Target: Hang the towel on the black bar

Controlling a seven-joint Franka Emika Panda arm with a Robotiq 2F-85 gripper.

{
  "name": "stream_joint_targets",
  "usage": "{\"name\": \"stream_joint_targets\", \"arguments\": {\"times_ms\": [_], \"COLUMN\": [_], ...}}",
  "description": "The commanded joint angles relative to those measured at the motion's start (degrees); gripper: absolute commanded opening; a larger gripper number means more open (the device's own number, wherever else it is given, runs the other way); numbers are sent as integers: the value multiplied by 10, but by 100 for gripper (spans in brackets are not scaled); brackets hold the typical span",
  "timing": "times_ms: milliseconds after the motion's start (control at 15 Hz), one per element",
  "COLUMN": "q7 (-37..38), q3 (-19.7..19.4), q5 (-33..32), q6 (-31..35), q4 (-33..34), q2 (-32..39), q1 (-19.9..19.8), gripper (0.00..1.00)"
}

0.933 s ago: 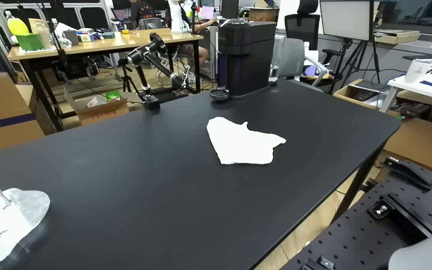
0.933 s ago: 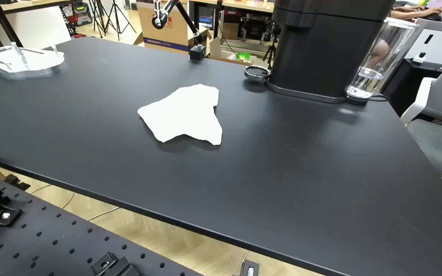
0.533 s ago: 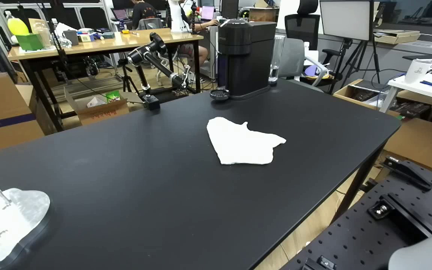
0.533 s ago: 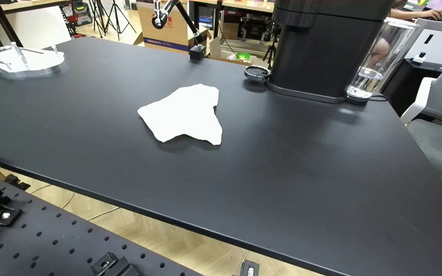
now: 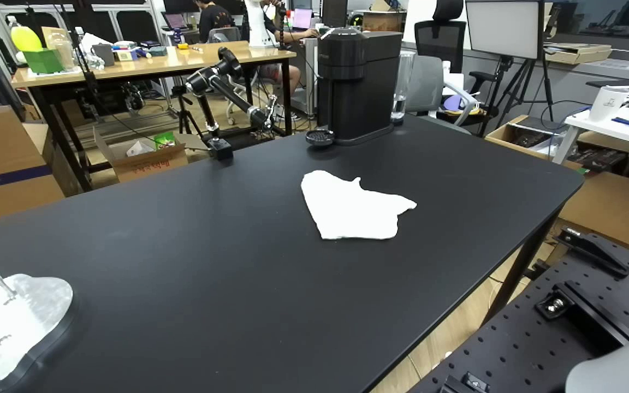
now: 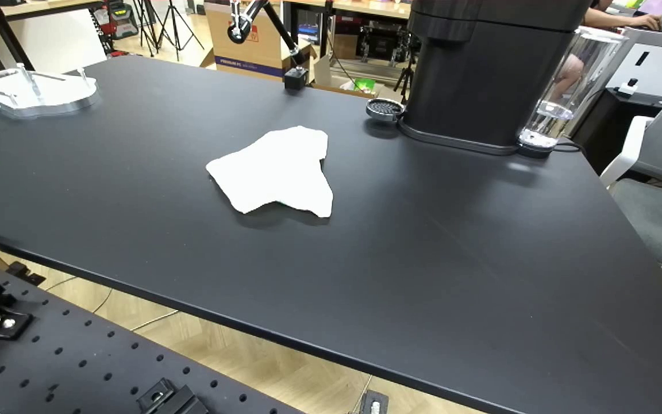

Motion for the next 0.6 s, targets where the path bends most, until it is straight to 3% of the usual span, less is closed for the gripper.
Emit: {"name": "stream_joint_targets", "arguments": {"times_ms": [0,267,533], "q7": [12,9,25], "q3": [-15,-30,-24], "q5": [0,24,-5], "q6": [24,115,262], "q4": [-48,-162,-276], "q2": [-13,-25,-17], "q1": [17,28,14], "gripper": [100,100,100]}}
